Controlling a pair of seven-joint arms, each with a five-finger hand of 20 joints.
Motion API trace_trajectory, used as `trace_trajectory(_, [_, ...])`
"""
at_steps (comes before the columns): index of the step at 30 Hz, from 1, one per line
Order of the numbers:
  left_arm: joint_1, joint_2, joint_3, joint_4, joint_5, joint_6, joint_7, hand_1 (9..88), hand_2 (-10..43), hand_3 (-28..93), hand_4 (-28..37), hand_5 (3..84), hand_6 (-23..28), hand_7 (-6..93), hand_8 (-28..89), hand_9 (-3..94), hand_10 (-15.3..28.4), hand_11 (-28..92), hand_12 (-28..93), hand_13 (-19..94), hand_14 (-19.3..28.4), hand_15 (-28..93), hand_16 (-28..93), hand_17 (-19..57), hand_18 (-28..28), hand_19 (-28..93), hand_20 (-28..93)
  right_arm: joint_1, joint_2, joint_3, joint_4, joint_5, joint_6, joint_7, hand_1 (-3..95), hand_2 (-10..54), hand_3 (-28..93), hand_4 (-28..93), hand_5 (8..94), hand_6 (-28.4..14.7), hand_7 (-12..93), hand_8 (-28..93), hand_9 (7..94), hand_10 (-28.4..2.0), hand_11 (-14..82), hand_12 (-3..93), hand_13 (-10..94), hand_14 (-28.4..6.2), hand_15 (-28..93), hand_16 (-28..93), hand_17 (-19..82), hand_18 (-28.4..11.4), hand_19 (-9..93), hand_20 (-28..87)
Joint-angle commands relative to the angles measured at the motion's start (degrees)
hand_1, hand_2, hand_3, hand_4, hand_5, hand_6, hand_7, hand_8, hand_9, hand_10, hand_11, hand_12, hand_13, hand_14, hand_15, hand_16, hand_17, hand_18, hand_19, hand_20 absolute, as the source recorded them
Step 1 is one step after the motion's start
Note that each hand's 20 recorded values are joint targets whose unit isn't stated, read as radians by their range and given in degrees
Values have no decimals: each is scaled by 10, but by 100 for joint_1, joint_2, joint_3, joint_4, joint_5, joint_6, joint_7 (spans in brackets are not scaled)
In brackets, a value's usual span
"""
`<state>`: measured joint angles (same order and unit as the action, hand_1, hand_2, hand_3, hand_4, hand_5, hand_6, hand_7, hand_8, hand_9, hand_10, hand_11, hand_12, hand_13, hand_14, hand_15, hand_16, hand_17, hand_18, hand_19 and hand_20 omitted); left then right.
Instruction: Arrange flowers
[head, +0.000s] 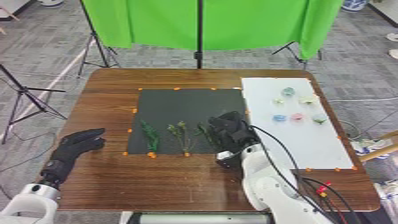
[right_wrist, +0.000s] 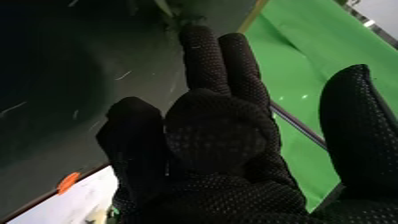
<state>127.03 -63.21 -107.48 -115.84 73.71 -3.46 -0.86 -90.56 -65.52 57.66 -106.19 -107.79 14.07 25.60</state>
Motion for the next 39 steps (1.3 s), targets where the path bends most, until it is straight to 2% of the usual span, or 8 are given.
trace_trajectory(1, [18,-34,27,17,15,-64,-49,331,17,630,-157,464,53,134,-56,468,145,236,136,366,191,277,15,42,162,285,291,-130,56,83,-67,-54,63,36,224,63,641,-111,655,-30,162,-77,715,-140,98,142,937,-35,596,310,584,-196,932,592])
trace_trajectory(9, [18,-62,32,18,24,-59,-34,332,17,630,-157,464,53,134,-56,468,145,237,136,367,192,279,15,42,162,284,291,-260,44,430,-539,-114,52,84,218,58,637,-109,662,-32,162,-76,728,-150,102,145,937,-35,597,308,587,-197,932,593])
trace_trajectory(15, [42,-69,18,5,22,-26,-21,331,17,630,-157,464,53,134,-56,467,145,236,135,366,192,278,15,42,162,285,291,-186,438,902,-936,-214,659,-7,220,47,634,-103,670,-37,159,-73,739,-161,109,160,926,-43,579,318,577,-195,932,598])
trace_trajectory(18, [48,-69,11,1,19,-15,-26,331,17,630,-157,464,53,134,-56,468,145,237,135,366,192,278,15,42,162,284,291,90,828,834,-776,-1097,858,533,239,30,637,-100,674,-31,165,-70,746,-158,126,175,918,-44,576,327,572,-195,932,597])
trace_trajectory(21, [35,-70,27,0,27,-10,-11,331,17,631,-157,464,53,133,-57,468,145,237,135,366,191,278,15,42,162,284,291,365,1123,717,-476,-2103,654,1179,266,19,636,-105,698,-11,181,-81,781,-157,183,210,915,-38,598,342,574,-196,932,608])
trace_trajectory(25, [43,-77,32,-8,33,0,-5,332,18,630,-158,464,53,134,-56,467,145,236,135,367,191,277,15,42,162,285,291,532,1355,661,-186,-2316,350,1474,302,0,636,-107,705,-1,178,-83,799,-147,252,259,913,-28,631,363,585,-198,932,642])
trace_trajectory(35, [61,-95,22,-22,34,26,37,331,18,630,-157,464,53,134,-57,467,145,236,135,366,192,278,15,42,162,285,292,599,1472,502,177,-2388,-655,1775,315,-42,644,-105,674,4,157,-85,790,-150,258,270,906,-28,638,372,584,-195,932,648])
trace_trajectory(39, [47,-76,67,-1,10,140,131,333,18,631,-157,463,55,131,-58,463,147,234,134,367,194,275,12,60,159,287,291,573,1478,482,242,-2359,-875,1815,324,-54,644,-104,670,6,154,-85,789,-149,261,272,906,-28,639,371,584,-195,932,646])
